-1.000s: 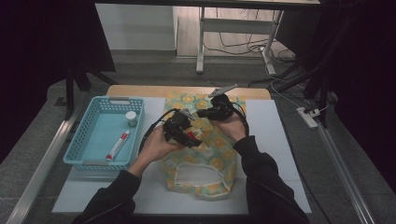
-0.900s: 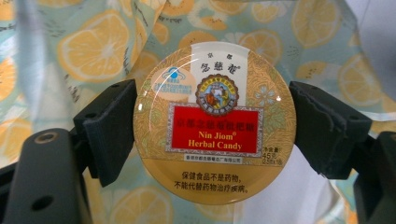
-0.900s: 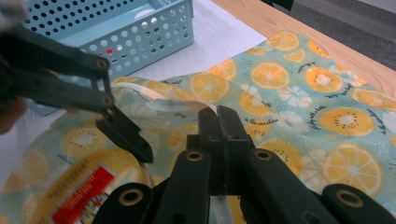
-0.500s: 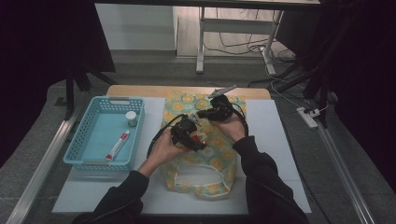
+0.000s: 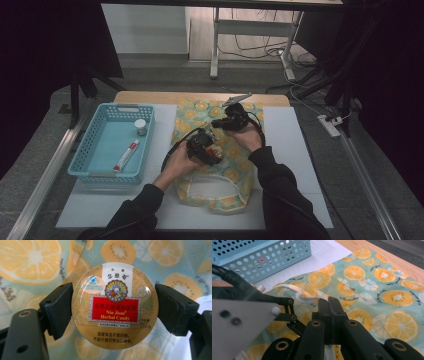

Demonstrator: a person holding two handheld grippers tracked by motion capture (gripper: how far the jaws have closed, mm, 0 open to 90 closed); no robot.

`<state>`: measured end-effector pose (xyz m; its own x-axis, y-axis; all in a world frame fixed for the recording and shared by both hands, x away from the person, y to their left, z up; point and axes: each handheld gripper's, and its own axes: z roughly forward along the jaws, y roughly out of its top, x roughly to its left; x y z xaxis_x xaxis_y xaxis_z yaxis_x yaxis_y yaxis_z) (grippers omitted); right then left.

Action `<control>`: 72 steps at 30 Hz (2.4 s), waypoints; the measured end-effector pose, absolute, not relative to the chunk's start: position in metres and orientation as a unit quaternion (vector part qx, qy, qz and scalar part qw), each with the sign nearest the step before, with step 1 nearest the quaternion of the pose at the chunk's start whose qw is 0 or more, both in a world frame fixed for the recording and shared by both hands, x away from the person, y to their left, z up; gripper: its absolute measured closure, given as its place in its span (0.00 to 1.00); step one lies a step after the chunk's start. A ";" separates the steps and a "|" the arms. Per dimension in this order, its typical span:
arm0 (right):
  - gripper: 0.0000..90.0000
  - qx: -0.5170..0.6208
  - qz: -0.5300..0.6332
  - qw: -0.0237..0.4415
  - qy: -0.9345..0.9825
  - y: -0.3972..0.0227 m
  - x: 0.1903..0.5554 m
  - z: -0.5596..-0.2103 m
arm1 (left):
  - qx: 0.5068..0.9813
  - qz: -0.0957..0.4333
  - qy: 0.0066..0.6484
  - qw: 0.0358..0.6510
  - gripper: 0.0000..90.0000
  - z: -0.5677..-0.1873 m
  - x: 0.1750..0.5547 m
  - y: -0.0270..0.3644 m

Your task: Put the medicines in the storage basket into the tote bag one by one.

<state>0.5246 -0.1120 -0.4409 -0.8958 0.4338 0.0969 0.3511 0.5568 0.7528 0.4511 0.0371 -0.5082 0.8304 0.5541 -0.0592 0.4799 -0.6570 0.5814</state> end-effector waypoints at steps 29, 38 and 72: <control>1.00 0.228 0.414 0.051 0.880 -0.118 0.525 -0.445 | 0.880 0.046 0.293 0.370 0.06 -0.485 0.442 0.056; 1.00 0.224 0.415 0.052 0.880 -0.116 0.524 -0.445 | 0.865 0.047 0.294 0.403 0.01 -0.468 0.433 0.073; 1.00 0.221 0.412 0.053 0.882 -0.116 0.520 -0.445 | 0.831 0.079 0.346 0.429 0.00 -0.443 0.414 0.180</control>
